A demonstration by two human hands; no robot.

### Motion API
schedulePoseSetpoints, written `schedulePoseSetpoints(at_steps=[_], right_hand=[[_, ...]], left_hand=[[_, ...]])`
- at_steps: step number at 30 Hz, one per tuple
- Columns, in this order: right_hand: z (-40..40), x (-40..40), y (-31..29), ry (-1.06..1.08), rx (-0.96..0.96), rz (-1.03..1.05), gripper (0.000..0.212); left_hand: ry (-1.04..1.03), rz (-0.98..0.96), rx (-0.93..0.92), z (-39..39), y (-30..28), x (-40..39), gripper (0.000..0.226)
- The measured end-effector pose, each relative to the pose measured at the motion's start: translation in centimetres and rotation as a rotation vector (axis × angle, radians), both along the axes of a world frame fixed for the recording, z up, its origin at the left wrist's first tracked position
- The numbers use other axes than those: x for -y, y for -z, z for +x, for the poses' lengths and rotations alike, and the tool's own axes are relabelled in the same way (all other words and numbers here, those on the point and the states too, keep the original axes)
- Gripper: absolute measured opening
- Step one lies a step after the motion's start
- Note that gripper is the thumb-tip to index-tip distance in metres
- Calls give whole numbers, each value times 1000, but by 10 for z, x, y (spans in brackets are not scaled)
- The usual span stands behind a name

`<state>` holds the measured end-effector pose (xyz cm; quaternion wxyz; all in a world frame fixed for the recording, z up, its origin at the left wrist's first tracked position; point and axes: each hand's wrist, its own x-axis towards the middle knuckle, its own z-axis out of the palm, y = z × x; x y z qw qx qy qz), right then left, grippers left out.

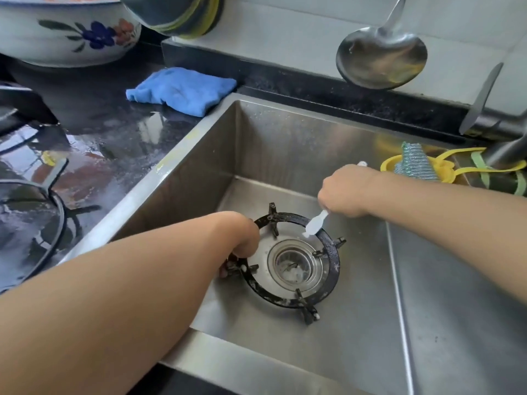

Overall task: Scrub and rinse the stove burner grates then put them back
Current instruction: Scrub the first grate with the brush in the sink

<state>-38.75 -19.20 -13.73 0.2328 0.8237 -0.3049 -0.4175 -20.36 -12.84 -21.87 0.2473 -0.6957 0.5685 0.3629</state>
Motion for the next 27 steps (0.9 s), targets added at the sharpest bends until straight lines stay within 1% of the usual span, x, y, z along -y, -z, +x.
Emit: schedulePoseSetpoints(at_steps=[2,5,9,12,13,15,17,18,19,20,22,24,26,27], right_hand=[[10,7,7,-67,67,-59,22],[10,13,15,-42,121,-70,27],[-28,-25,6,76,27,-18,28],[-52,-62,5,214,-13,110,31],[-55,-68,5,246,-3,146,32],[-55,-66,8,281,42,140,33],[-52,-51,15,285,106,69,33],[-51,-44,18,292,141,52,33],[-54,-38,22,306,171,52,34],[-56,-36,25,316,193,62,33],[-64,-45,26,333,187,112,30],[-68,-64,27,350,134,219,26],[-67,-80,26,358,51,305,24],[-64,-83,24,355,17,310,24]], left_hand=[[44,3,33,0,1,-1,33],[66,-14,44,1,0,1,34],[77,-28,17,-2,2,3,30],[101,-42,26,-3,-2,0,29],[120,-45,39,-4,-7,-2,31],[163,-103,67,-8,-14,-7,43],[214,-192,65,-11,-17,-6,62],[223,-194,25,-11,-17,-5,73],[258,-158,-8,-10,-16,-3,82],[278,-107,-20,-7,-15,-1,86],[303,21,35,-1,-7,5,81],[279,117,55,2,5,11,75],[254,153,52,2,12,16,70],[251,169,46,1,14,16,68]])
